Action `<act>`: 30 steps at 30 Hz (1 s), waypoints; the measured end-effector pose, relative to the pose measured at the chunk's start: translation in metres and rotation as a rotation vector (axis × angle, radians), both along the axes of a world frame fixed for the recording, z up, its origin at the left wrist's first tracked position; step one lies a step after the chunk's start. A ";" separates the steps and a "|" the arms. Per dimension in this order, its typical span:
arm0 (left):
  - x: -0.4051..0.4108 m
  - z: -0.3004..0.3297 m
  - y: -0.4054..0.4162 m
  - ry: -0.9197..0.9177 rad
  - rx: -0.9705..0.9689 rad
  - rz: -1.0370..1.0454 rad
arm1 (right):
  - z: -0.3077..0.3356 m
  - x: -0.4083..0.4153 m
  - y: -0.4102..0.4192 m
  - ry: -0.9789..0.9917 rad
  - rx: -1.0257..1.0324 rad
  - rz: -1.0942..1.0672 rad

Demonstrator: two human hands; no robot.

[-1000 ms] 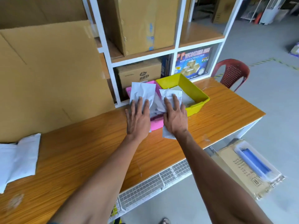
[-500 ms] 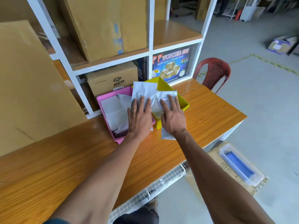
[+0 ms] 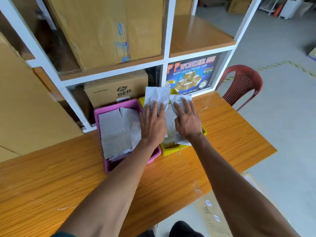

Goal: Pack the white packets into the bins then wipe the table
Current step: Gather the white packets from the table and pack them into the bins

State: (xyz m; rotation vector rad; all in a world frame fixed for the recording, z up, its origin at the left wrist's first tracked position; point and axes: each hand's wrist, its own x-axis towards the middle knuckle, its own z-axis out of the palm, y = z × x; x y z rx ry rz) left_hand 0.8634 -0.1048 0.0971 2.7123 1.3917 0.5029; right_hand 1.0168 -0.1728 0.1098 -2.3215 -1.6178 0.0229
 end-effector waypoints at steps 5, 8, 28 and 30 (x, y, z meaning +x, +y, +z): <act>0.030 0.000 0.013 0.007 -0.033 0.071 | -0.010 0.027 0.035 0.039 -0.029 0.084; 0.046 -0.001 0.014 0.005 -0.021 0.141 | -0.019 0.039 0.050 0.074 -0.034 0.144; 0.117 -0.038 0.026 0.056 -0.277 0.469 | -0.103 0.081 0.107 0.039 -0.351 0.453; 0.119 -0.046 0.028 0.078 -0.294 0.474 | -0.124 0.082 0.116 -0.040 -0.412 0.476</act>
